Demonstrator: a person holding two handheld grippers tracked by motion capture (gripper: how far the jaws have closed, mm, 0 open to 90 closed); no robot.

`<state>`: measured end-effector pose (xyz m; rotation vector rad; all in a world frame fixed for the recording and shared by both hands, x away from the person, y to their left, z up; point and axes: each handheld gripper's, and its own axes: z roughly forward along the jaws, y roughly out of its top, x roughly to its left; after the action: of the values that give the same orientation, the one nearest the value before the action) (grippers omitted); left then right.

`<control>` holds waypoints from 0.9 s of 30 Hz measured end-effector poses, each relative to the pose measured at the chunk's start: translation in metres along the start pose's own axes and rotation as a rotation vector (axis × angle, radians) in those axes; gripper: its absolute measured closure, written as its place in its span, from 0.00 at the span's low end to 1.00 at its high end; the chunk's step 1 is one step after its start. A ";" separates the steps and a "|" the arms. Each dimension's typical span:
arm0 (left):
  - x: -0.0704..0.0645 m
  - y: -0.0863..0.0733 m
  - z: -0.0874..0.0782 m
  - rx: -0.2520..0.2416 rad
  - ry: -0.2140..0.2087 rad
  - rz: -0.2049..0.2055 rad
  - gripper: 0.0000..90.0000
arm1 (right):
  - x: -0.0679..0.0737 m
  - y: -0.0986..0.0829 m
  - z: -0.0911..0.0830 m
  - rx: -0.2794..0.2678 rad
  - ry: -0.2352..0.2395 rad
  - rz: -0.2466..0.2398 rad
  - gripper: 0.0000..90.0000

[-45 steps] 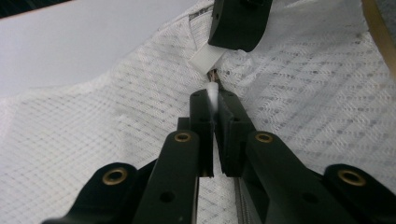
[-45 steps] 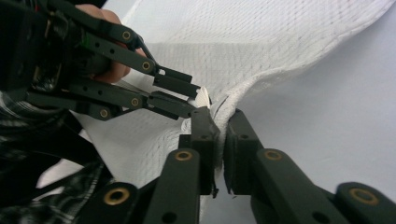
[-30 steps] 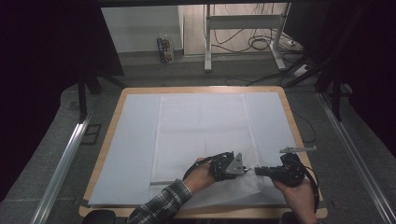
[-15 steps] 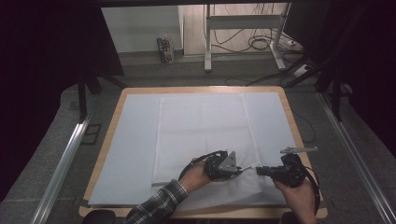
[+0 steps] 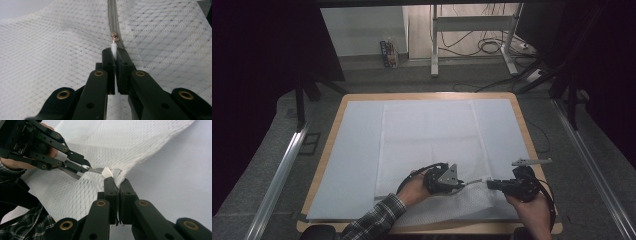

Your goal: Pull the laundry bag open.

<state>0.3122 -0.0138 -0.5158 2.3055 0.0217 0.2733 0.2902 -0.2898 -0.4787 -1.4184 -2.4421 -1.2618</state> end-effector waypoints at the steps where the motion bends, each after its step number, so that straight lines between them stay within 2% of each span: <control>1: 0.000 0.000 -0.001 -0.001 0.000 0.001 0.97 | 0.000 0.000 0.000 0.000 0.004 0.000 0.95; 11: -0.001 -0.004 -0.005 -0.008 -0.017 -0.019 0.97 | 0.003 -0.001 0.002 0.001 0.013 -0.003 0.96; 13: 0.000 -0.006 -0.005 0.001 -0.012 -0.021 0.97 | 0.003 -0.001 0.002 -0.002 -0.003 0.000 0.96; 15: 0.001 -0.009 -0.007 -0.015 -0.016 -0.034 0.97 | 0.000 -0.001 -0.002 -0.015 -0.007 0.014 0.96; 22: 0.001 -0.011 -0.010 -0.007 -0.012 -0.031 0.97 | 0.001 -0.001 -0.002 -0.012 -0.006 0.013 0.96; 24: 0.002 -0.015 -0.012 -0.003 -0.009 -0.042 0.97 | 0.000 -0.002 -0.003 -0.021 -0.021 0.014 0.96; 25: 0.003 -0.019 -0.015 -0.019 -0.017 -0.067 0.97 | -0.002 -0.002 -0.004 -0.024 -0.014 0.021 0.96; 27: 0.002 -0.020 -0.017 -0.011 -0.012 -0.064 0.97 | -0.002 -0.002 -0.002 -0.014 -0.013 0.017 0.96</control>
<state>0.3126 0.0125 -0.5188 2.2905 0.0876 0.2258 0.2886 -0.2932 -0.4794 -1.4526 -2.4292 -1.2728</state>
